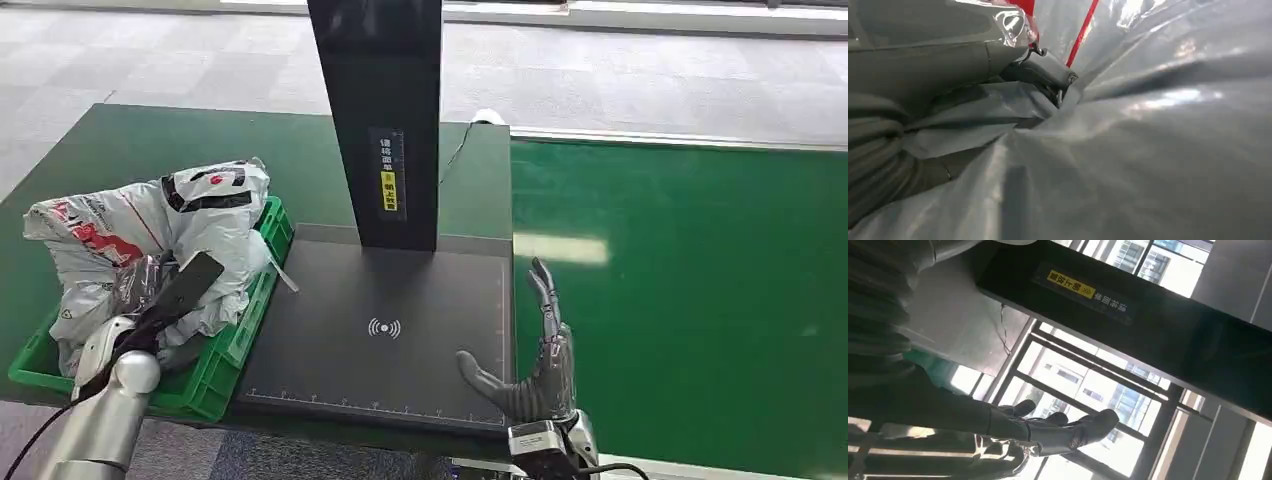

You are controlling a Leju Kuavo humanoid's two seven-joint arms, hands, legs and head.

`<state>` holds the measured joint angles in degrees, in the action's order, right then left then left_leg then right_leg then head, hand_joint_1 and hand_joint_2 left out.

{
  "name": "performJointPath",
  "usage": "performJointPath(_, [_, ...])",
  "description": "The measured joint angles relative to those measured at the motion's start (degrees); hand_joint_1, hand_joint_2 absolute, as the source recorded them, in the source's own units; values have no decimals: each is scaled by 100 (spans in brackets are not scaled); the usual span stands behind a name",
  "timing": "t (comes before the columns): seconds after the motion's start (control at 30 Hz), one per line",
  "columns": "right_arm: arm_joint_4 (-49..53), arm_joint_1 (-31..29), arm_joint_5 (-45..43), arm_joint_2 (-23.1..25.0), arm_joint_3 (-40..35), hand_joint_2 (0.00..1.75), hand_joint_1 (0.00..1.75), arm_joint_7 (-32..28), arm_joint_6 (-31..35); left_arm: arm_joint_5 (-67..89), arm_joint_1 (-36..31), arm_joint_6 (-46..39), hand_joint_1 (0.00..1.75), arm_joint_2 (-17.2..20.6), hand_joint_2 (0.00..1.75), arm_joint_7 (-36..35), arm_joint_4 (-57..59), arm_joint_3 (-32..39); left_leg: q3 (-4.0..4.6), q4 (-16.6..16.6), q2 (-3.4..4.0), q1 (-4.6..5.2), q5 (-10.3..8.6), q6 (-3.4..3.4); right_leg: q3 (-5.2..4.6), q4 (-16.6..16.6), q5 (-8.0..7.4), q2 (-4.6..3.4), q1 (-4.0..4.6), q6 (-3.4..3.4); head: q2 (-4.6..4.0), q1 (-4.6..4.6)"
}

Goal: Moved the parcel from conveyor to table for the left to box.

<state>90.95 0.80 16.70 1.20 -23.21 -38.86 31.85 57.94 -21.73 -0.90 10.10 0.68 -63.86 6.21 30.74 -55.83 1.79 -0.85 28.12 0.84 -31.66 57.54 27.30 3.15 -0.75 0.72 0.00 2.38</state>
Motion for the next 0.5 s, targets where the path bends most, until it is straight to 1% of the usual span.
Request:
performJointPath(0.23, [-63,-12,0,-13,-20,175,0,0,0,11,-58,20,175,92,175,-54,151,-146,-30,0,-5,4,-4,-4,34,0,0,4,-4,0,0,2])
performJointPath(0.4, [-114,-60,-22,-15,-53,175,0,42,-2,148,-215,127,175,109,175,-446,359,-242,-40,1,-8,4,-2,-4,60,0,1,5,-6,0,0,2])
performJointPath(0.5, [-146,-132,-28,-13,-92,175,0,116,0,68,-350,93,175,109,175,-566,602,-240,-65,4,-8,4,10,-3,79,0,11,5,-7,-6,0,2])
